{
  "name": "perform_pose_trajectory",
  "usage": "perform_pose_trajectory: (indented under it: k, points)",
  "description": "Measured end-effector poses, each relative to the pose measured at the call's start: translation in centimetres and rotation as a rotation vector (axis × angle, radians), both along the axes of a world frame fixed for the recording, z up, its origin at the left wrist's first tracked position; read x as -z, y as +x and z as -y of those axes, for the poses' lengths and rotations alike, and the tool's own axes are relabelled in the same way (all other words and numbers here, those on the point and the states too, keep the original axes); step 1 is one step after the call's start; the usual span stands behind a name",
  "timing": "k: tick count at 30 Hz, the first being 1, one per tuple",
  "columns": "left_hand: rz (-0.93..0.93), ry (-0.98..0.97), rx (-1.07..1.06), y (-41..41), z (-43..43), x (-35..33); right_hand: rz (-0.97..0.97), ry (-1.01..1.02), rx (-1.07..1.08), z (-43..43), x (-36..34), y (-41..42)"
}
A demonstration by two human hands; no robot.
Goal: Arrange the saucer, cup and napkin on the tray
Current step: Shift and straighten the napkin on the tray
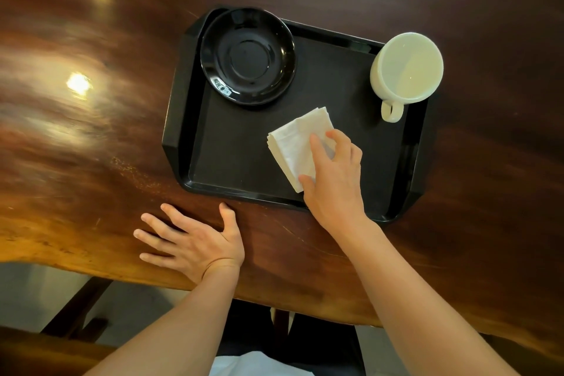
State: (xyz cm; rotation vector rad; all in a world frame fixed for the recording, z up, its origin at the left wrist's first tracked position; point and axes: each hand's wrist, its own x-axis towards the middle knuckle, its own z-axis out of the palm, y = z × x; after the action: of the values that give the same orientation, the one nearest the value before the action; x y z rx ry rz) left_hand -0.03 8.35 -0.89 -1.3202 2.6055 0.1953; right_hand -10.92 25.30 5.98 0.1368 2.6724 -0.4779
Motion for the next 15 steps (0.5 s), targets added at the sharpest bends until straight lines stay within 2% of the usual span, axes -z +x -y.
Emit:
perform_pose_trajectory:
  k: [15]
  points:
    - [-0.005, -0.012, 0.0, 0.1, 0.07, 0.11, -0.025, 0.002, 0.013, 0.1, 0.44, 0.11]
